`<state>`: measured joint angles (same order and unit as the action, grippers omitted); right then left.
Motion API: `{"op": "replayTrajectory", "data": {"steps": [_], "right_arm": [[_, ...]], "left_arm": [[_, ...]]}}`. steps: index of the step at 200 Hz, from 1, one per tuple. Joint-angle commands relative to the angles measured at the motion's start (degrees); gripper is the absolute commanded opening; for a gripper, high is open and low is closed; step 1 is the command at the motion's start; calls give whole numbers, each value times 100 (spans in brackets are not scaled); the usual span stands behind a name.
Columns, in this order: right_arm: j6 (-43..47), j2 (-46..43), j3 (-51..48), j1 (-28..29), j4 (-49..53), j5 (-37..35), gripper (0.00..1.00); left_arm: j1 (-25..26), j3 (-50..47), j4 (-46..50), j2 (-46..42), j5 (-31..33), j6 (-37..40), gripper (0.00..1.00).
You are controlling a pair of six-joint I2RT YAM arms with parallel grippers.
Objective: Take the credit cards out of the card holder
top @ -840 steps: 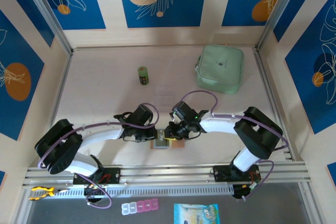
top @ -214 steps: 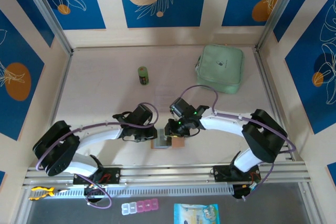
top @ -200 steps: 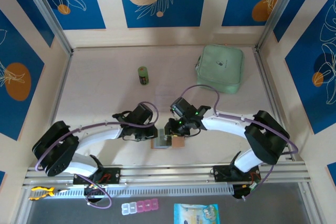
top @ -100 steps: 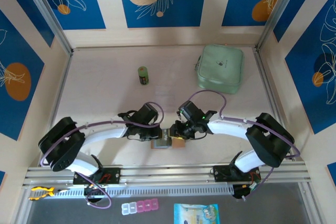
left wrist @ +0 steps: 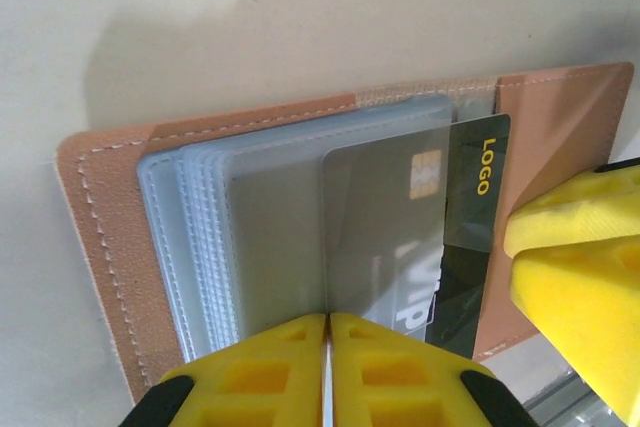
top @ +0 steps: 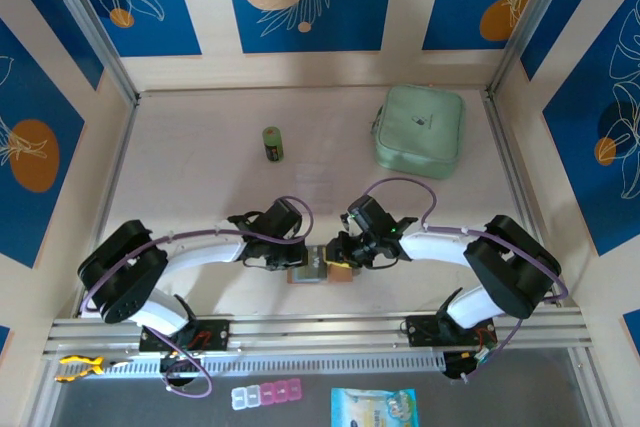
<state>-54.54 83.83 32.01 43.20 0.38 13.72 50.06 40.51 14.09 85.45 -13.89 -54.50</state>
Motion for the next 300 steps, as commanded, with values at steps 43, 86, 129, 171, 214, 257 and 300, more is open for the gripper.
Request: {"op": "replayTrajectory", "data": {"steps": [43, 86, 129, 171, 214, 257, 300], "right_arm": [[-12, 200, -67, -69, -425, 368, 26], [-61, 400, -97, -91, -516, 410, 25], [-116, 594, -124, -95, -838, 637, 23], [-218, 599, -216, -102, -1081, 717, 20], [-244, 582, -273, -116, -1119, 704, 17], [-214, 423, -327, -142, -981, 634, 13], [45, 102, -384, -285, -418, 558, 11]], "left_arm": [[50, -72, 205, 73, 218, 78, 9], [52, -70, 250, 96, 220, 99, 10], [52, -70, 244, 111, 211, 98, 9], [47, -61, 235, 130, 211, 113, 9], [47, -81, 246, 113, 221, 96, 9], [43, -96, 269, 79, 246, 84, 9], [45, -106, 288, 40, 255, 78, 9]]}}
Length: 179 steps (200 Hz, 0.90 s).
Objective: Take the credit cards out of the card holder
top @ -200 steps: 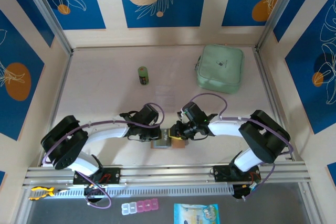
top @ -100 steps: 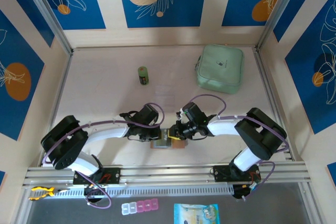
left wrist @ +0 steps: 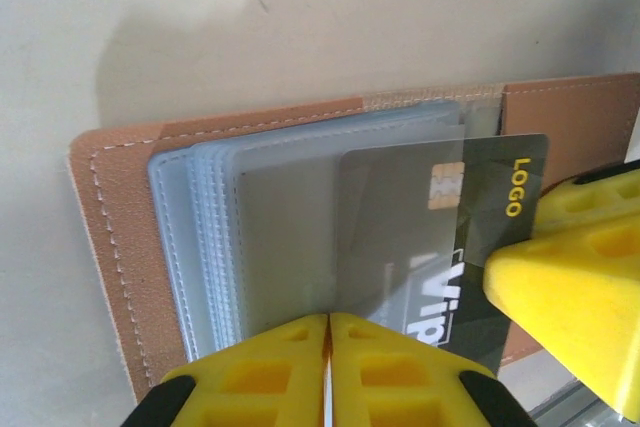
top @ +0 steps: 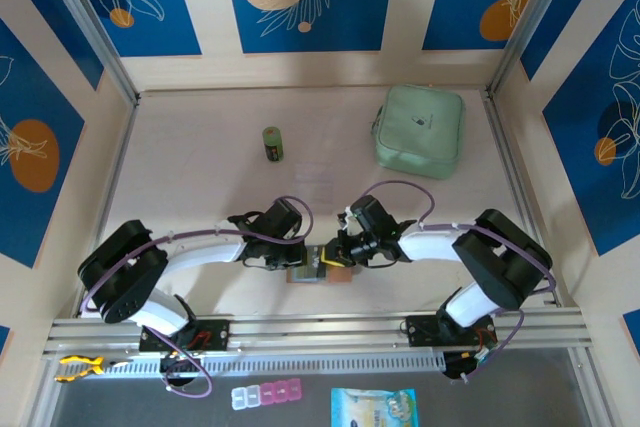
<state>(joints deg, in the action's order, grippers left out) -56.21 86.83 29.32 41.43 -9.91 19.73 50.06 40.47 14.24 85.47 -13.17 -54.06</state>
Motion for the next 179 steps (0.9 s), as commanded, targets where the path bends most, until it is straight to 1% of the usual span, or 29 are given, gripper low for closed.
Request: {"op": "replayTrajectory", "data": {"steps": [1, 37, 66, 85, 126, 179], "right_arm": [[222, -208, -113, -113, 630, -46, 10], [523, -543, -19, -190, 1379, -159, 10], [675, -794, 201, -197, 2104, -393, 10], [734, -880, 324, -196, 2392, -499, 10], [774, -841, 534, -144, 2579, -572, 10], [662, -631, 772, 9, 2520, -608, 10]], "left_arm": [[46, -101, 272, 34, 183, 35, 9], [54, -101, 272, 5, 183, 33, 9], [47, -101, 272, -22, 183, 22, 9], [52, -109, 238, -38, 166, 8, 9], [47, -92, 211, -32, 148, -6, 9], [47, -135, 150, -34, 131, -21, 9]]}}
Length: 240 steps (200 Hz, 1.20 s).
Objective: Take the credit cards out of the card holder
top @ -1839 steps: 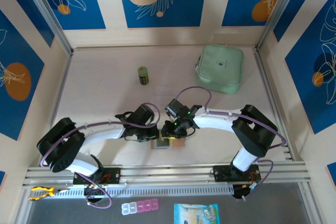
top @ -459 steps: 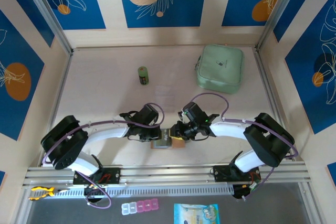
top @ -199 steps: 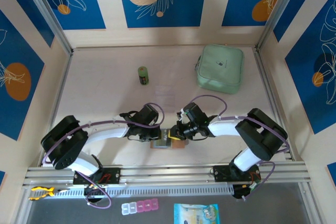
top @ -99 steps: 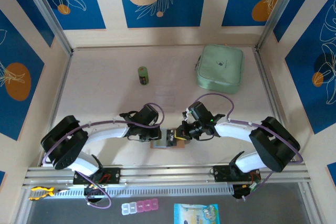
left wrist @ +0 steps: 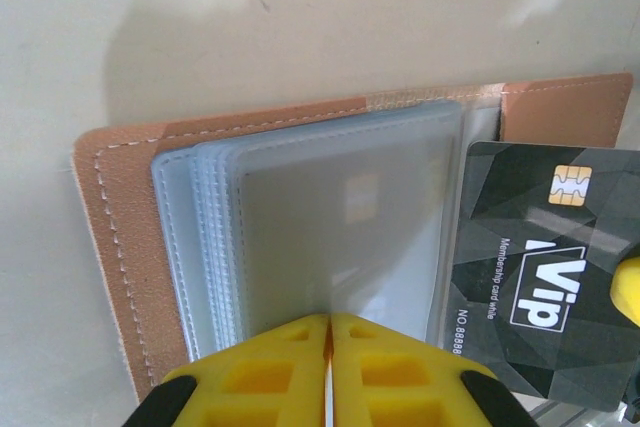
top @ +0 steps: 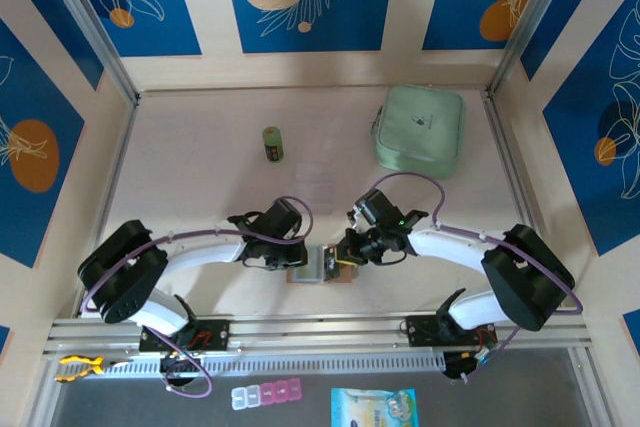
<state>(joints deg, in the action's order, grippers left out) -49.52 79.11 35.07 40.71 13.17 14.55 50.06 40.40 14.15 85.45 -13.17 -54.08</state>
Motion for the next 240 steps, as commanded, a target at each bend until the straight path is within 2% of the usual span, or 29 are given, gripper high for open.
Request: {"op": "replayTrajectory", "data": {"steps": [1, 53, 148, 199, 240], "right_arm": [[-10, 140, 208, 88, 208, -91, 10], [-215, 278, 362, 198, 218, -123, 12], [-468, -10, 369, 324, 591, -334, 14], [-447, -3, 466, 332, 701, -402, 11], [-226, -160, 667, 298, 973, -485, 9]], "left_arm": [[47, -129, 158, -26, 131, -17, 9], [47, -129, 129, -13, 113, -10, 9], [47, -120, 120, -20, 104, -23, 10], [46, -35, 192, -104, 100, -24, 10], [9, 80, 338, -456, 281, -23, 14]]}}
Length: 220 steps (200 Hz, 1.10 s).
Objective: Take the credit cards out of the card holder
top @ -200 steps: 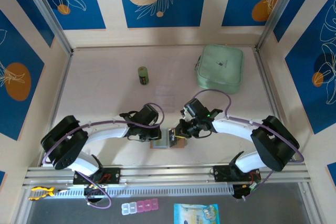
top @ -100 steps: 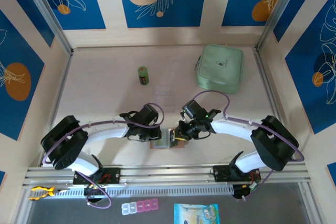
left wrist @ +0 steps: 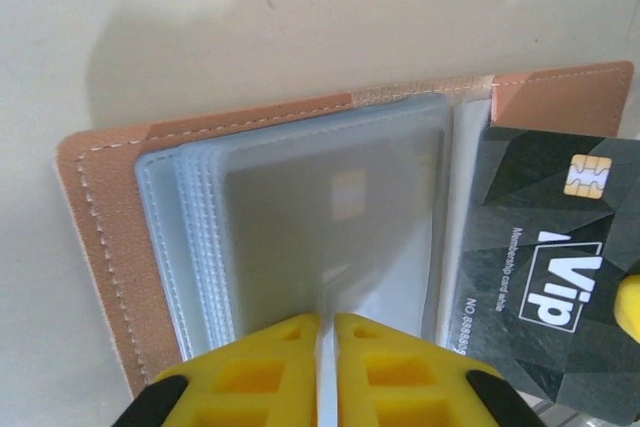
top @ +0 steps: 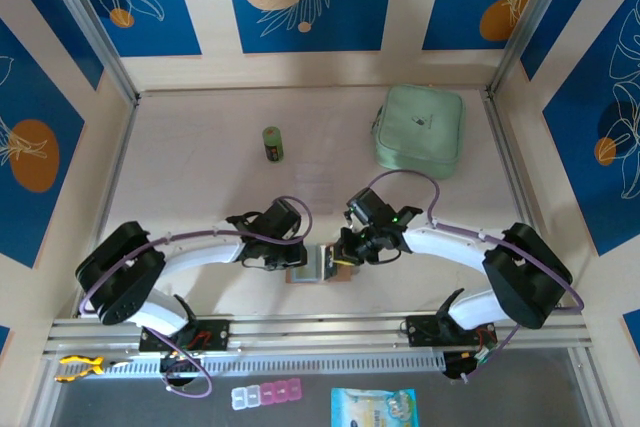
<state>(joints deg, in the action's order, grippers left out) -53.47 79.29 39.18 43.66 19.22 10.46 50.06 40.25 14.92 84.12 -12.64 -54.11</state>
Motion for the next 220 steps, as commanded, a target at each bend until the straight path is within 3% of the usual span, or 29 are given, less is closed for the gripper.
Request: {"op": "replayTrajectory", "data": {"steps": [1, 36, 99, 109, 178, 220], "right_arm": [[179, -186, 265, 7, 383, -82, 9], [971, -256, 710, -24, 1006, -212, 9], [3873, 167, 1756, -161, 1756, -174, 4], [4510, 343, 1999, -171, 1900, -109, 0], [7653, 1966, 4330, -447, 3439, -1008, 0], [8807, 2846, 5697, -768, 4120, -975, 0]], "left_arm": [[2, 96, 264, -333, 237, -21, 14], [-181, 84, 485, -851, 455, 48, 17], [-676, -223, 775, -1646, 728, 123, 21], [-744, -268, 803, -1741, 737, 140, 21], [-1110, -574, 978, -2304, 704, 217, 21], [-1218, -805, 908, -2510, 632, 168, 21]]}}
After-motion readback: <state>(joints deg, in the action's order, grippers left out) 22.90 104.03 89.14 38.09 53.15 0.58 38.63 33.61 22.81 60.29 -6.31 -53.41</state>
